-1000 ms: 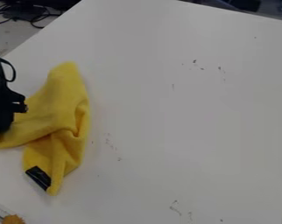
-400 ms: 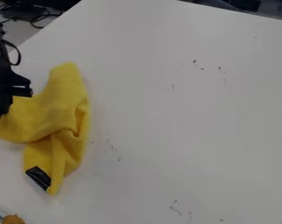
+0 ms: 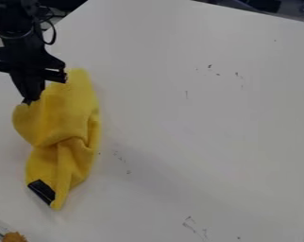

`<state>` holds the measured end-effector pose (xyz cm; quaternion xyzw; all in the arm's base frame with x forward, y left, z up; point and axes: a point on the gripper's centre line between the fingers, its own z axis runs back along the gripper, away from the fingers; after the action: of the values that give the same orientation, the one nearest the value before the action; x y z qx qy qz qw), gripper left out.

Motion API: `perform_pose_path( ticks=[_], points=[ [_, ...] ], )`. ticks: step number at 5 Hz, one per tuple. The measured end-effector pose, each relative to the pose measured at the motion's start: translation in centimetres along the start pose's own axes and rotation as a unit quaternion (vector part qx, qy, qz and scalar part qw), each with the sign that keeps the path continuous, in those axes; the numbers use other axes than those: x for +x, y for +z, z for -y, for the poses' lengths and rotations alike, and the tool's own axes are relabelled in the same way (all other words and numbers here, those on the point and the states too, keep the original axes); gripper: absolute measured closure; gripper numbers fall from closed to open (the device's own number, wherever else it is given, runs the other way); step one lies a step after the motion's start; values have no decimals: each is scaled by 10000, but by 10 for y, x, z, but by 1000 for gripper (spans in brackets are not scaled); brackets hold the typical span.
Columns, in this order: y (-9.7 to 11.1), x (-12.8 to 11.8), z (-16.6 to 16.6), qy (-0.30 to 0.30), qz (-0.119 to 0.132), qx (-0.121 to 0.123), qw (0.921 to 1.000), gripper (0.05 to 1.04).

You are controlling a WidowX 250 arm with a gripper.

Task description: Unfold the cloth from bottom left to top right

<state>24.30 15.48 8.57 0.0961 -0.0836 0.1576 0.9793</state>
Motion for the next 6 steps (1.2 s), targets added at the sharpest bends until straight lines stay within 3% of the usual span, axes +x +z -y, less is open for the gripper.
perform_pose_path(
  ticks=[2, 3, 6],
  points=[
    [40, -1, 74, -429, -61, -222, 9988, 1016],
    [50, 0, 105, -414, 1, -319, 9986, 1017],
    [37, 7, 184, -614, -79, -507, 9968, 1017]
  ],
)
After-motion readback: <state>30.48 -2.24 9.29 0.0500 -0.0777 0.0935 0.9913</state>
